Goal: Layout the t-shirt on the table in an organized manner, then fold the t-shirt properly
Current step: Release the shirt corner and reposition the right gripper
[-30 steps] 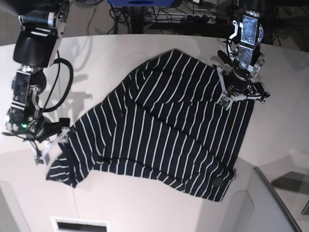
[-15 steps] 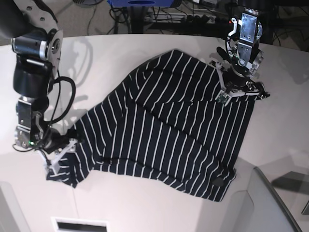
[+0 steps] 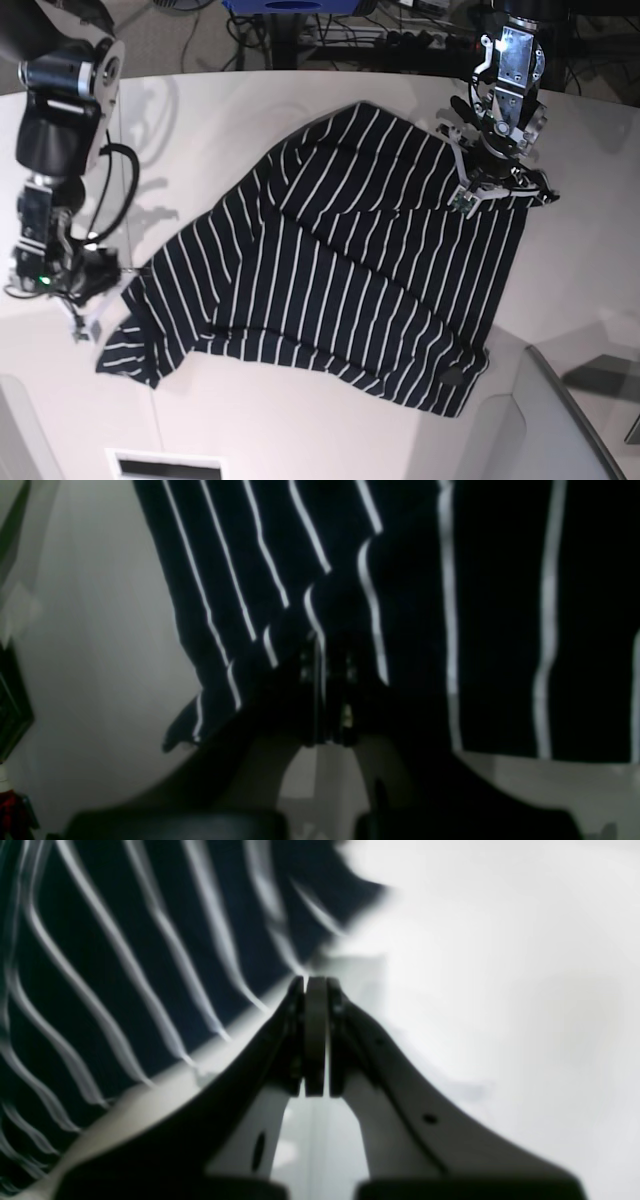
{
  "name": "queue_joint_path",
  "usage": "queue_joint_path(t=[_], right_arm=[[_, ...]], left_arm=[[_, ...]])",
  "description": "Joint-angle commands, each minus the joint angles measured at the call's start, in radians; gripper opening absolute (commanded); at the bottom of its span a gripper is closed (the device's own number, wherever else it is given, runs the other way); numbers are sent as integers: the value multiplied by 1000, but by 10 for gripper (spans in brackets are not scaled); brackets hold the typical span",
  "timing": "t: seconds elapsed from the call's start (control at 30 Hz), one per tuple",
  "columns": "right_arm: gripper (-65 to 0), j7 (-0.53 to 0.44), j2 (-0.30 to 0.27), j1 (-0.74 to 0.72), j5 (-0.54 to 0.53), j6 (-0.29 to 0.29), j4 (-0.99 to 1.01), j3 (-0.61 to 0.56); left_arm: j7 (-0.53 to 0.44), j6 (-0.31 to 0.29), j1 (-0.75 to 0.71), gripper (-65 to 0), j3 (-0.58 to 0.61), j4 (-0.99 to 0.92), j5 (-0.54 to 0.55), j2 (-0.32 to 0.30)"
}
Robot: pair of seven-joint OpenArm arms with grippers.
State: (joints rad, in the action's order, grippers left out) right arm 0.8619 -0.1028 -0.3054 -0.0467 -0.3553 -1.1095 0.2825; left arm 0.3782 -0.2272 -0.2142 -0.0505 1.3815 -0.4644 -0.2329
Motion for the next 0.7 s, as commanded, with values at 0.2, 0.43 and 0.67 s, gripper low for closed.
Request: queue_joint_path(t=[0.2, 0.43, 0.67], right_arm=[[-498, -56, -8, -47, -15, -9, 21, 4], [-300, -231, -15, -107, -15, -11, 240, 1], [-416, -260, -28, -146, -15, -11, 332, -1]], left_arm=[[-12, 12, 9, -650, -2, 16, -3, -10], [-12, 12, 8, -650, -2, 16, -3, -10], [-12, 7, 8, -650, -71, 16, -4, -7]])
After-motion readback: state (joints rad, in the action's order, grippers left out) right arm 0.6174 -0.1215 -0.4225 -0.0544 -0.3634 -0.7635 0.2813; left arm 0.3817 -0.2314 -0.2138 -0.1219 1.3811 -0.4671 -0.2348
